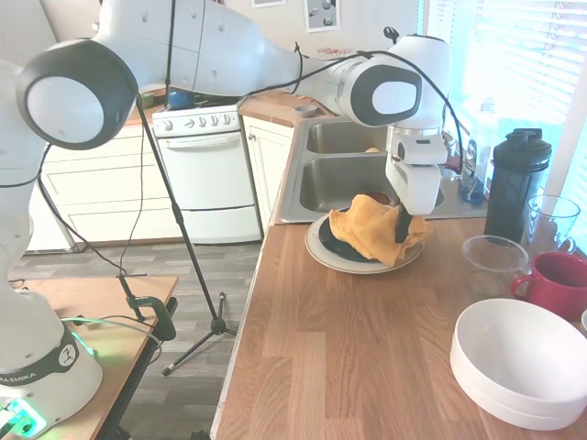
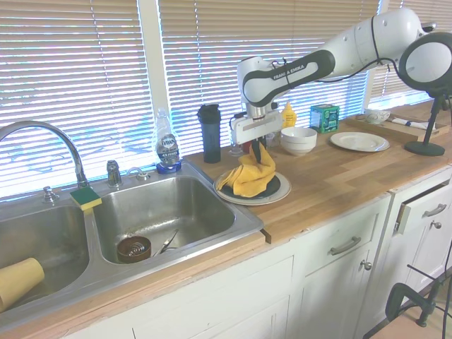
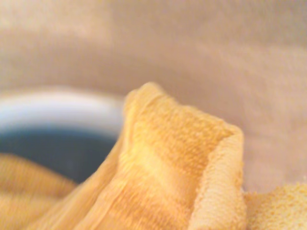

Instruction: Wipe the blue plate in clockwise motion

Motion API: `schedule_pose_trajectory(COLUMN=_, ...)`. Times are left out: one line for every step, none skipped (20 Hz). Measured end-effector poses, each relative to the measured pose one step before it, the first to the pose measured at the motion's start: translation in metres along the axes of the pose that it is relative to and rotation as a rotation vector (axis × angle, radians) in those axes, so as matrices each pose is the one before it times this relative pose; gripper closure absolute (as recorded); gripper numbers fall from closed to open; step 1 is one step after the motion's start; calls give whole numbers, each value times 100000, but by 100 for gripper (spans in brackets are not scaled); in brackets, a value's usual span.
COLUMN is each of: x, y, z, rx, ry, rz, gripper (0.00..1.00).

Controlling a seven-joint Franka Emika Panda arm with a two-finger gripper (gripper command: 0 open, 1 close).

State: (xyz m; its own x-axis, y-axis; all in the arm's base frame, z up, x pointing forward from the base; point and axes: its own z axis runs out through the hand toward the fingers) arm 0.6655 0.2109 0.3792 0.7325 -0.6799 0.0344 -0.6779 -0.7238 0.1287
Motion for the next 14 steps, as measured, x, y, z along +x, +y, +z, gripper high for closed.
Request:
schedule_pose_trajectory(x=-515, y=656, z=-111, rx=-618, ry=-257, rz=-563, gripper=100)
schedule_pose_trajectory(x=-654, y=638, z=-34, rx=-816, ry=-412, rz=-672, gripper=100)
schedule_pose_trajectory(x=-783, y=582, z=-78, rx=-639, ry=-371, rz=-844, gripper=100)
schedule_pose_trajectory(x=-918, y=556, z=15, rx=-658, ry=-349, rz=-1001, gripper=100)
schedule_pose_trajectory(x=-1033, y=482, z=4, rx=-205, ry=-88, rz=-1173, gripper=100)
schedule_pose_trajectory(x=-1166, y=409, z=127, rx=-428, ry=-195, rz=-1402, gripper=100)
schedule_pose_trajectory(x=-1219, y=355, z=290, rx=-469, ry=-229, rz=-1557, gripper=100)
schedule_pose_trajectory(x=-1323, y=300, z=403, rx=-610, ry=-283, rz=-1709, gripper=100)
schedule_pose_trajectory(x=-1355, y=150, z=474, rx=-534, ry=-163, rz=-1551, gripper=100)
schedule_pose_trajectory(x=-1158, y=24, z=421, rx=-346, ry=-31, rz=-1183, gripper=100)
schedule_pose_trajectory(x=-1019, y=-132, z=345, rx=-164, ry=45, rz=-1048, gripper=100)
schedule_pose_trajectory(x=-903, y=-314, z=248, rx=92, ry=131, rz=-958, gripper=100)
schedule_pose_trajectory(x=-749, y=-396, z=106, rx=302, ry=256, rz=-861, gripper=100)
schedule_pose_trajectory(x=-569, y=-334, z=4, rx=398, ry=366, rz=-811, gripper=100)
